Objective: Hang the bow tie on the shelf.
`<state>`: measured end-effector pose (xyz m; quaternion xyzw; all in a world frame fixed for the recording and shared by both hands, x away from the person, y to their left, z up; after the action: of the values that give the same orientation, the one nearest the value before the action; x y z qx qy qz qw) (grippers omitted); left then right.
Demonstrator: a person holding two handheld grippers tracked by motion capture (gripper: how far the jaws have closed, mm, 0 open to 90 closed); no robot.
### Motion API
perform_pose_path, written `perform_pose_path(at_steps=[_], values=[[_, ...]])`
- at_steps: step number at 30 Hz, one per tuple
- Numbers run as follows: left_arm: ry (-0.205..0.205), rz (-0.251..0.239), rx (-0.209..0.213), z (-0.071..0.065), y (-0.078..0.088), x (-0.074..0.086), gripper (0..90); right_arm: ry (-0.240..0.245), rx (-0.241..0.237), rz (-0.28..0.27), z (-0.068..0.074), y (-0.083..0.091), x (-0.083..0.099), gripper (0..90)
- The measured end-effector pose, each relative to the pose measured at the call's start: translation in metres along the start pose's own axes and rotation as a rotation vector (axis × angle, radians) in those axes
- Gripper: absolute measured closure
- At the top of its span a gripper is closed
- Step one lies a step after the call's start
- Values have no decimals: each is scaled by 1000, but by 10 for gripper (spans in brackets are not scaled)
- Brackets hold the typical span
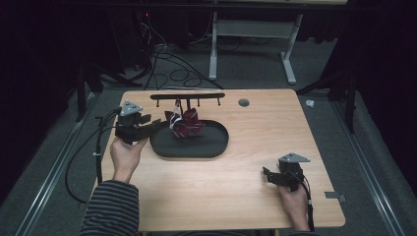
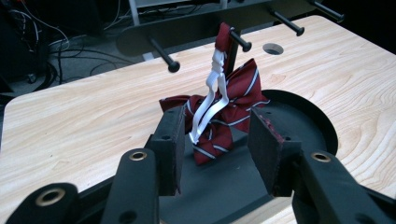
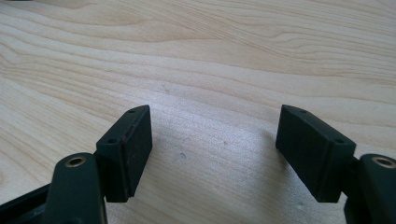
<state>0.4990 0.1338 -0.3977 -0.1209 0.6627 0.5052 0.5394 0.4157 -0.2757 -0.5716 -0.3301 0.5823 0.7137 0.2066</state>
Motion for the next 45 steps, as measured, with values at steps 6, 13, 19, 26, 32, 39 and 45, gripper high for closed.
perform_pose_path(at_steps=[6, 13, 19, 26, 32, 39, 45], values=[[9, -5, -2, 1, 3, 7, 555, 0, 0, 0, 0, 0, 0, 286], [22, -15, -2, 1, 8, 14, 548, 0, 0, 0, 0, 0, 0, 286], [27, -18, -3, 2, 12, 20, 548, 0, 1, 0, 0, 0, 0, 286], [39, -20, -1, 2, 15, 26, 545, 0, 1, 0, 0, 0, 0, 286], [48, -24, -2, 3, 17, 31, 542, 1, 1, 0, 0, 0, 0, 286], [64, -23, 2, 2, 18, 38, 534, 0, 1, 0, 0, 0, 0, 286], [75, -20, 6, 1, 20, 43, 525, 1, 1, 0, 0, 0, 0, 286]])
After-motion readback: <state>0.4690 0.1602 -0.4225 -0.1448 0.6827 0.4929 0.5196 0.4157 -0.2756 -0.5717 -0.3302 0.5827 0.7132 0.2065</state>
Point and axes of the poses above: each handheld gripper's, and its own axes: y roughly backward along the jaws, x roughly out of its underside, z roughly to its left, the point moved 10 cm from there along -y, roughly forward along the jaws, and after that the axes turned 9 degrees about -y, right-handed, at the moved point
